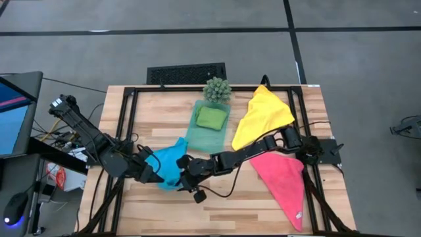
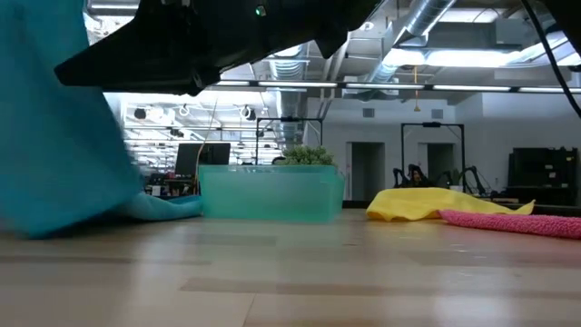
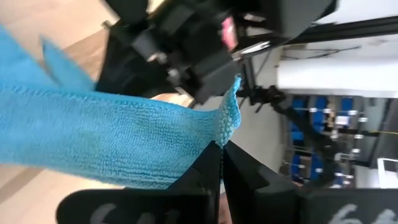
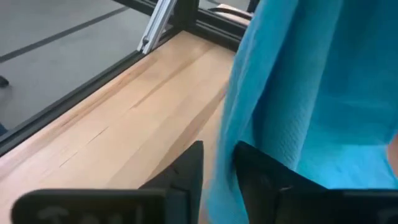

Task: Fold microfiber towels
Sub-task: Fold the blue micro fiber cloth

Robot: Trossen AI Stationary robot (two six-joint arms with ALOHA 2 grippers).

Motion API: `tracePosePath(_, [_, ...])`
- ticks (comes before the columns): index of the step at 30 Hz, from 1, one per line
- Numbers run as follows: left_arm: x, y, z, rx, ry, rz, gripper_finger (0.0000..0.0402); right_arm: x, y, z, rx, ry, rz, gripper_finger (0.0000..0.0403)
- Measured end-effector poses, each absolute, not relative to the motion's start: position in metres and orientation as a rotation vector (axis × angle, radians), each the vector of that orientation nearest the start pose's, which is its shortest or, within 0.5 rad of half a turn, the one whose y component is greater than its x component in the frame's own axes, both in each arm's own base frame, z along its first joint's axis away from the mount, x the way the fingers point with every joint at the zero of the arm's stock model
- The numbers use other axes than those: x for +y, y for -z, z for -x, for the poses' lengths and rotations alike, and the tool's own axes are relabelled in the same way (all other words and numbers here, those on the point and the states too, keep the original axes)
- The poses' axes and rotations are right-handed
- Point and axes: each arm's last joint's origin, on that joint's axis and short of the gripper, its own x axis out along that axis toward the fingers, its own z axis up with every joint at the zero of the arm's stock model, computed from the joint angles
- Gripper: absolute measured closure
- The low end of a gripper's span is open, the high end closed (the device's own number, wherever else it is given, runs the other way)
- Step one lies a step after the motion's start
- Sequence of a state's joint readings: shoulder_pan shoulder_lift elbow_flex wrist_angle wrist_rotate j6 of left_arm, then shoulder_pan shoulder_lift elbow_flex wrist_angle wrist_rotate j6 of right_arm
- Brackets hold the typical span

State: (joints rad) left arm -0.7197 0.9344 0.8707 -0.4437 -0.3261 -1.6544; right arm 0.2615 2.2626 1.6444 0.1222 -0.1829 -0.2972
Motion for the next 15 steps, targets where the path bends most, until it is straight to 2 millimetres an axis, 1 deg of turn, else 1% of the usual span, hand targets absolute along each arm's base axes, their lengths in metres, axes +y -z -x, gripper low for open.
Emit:
tracePosePath(4, [-0.1224, -0.3184, -0.1544, 0.582, -0.038, 1.363, 0.0401, 0.1362, -0.1675, -0.4886, 0.439, -0.506, 0.3, 0.0301])
tracePosePath(10, [-0.1215, -0.3181, -0.1546, 0.565, -0.051, 1.344, 0.0401, 0.1364, -0.1654, -0.4873, 0.465, -0.508, 0.298, 0.0309])
tracePosePath(15, [-0.1207, -0.3183, -0.1546, 0.544, -0.063, 1.329, 0.0401, 0.1454, -0.1627, -0.4829, 0.497, -0.529, 0.3, 0.0326])
